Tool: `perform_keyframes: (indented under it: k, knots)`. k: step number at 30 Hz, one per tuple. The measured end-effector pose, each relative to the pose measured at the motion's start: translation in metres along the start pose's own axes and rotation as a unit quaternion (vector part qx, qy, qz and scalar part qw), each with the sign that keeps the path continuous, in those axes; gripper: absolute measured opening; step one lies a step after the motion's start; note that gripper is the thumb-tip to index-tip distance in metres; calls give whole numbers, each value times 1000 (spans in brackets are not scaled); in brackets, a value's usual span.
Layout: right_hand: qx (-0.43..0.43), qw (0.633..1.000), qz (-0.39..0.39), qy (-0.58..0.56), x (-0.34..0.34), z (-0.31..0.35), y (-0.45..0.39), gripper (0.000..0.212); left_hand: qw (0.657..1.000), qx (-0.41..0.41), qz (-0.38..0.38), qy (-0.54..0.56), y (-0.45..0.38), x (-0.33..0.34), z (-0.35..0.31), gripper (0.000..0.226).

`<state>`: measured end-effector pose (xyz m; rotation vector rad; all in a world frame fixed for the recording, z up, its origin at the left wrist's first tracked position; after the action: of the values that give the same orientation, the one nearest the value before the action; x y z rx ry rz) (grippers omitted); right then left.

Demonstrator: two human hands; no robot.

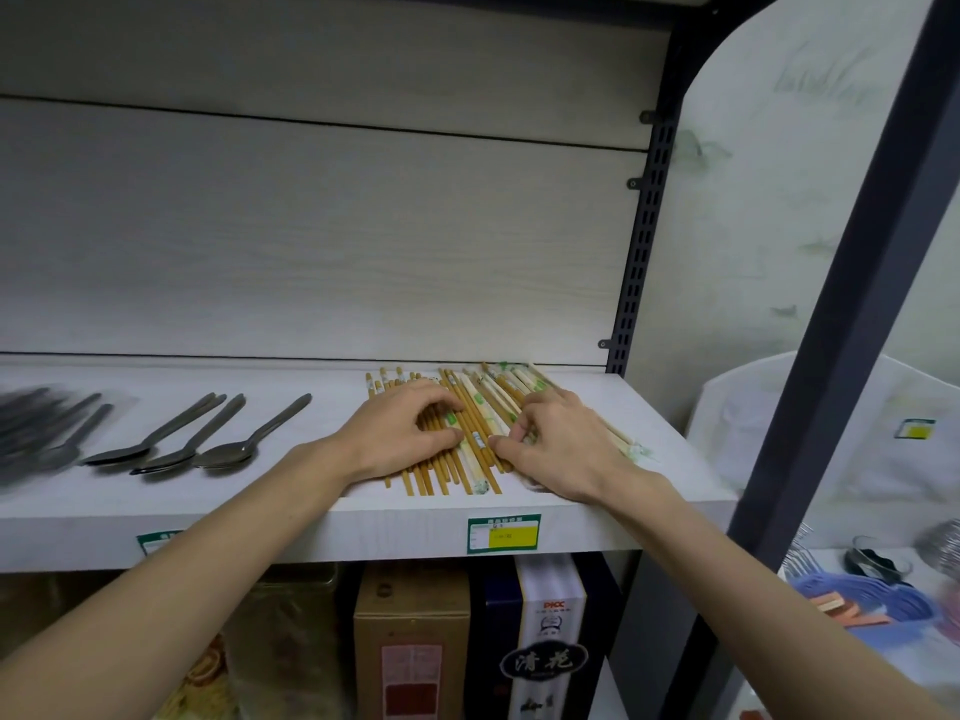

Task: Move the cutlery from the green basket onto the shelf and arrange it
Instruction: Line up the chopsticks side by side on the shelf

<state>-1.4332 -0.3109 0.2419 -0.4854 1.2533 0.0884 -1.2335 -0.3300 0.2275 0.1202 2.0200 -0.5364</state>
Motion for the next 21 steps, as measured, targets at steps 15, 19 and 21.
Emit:
perform_keyframes:
  k: [15, 19, 21]
  knots:
    - [-14, 999, -28, 8, -1, 0, 2, 23, 1000, -7, -10, 2, -2, 0, 0, 36]
    - [-2, 999, -51, -11, -3, -1, 2, 22, 1000, -12, -11, 6, -2, 1, 2, 30]
    - [9, 998, -58, -7, -4, -3, 2, 27, 1000, -13, -12, 9, -2, 0, 2, 28]
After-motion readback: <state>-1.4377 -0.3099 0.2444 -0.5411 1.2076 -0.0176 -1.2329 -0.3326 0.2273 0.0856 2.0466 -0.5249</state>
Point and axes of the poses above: each hand's wrist, its own y-axis away from the middle knuckle, its own x-axis out of the palm, z = x × y, the point moved 4 cm from there along -y, towards the middle knuckle, and after that the axes turned 2 degrees about y, right-handed, at the moved point
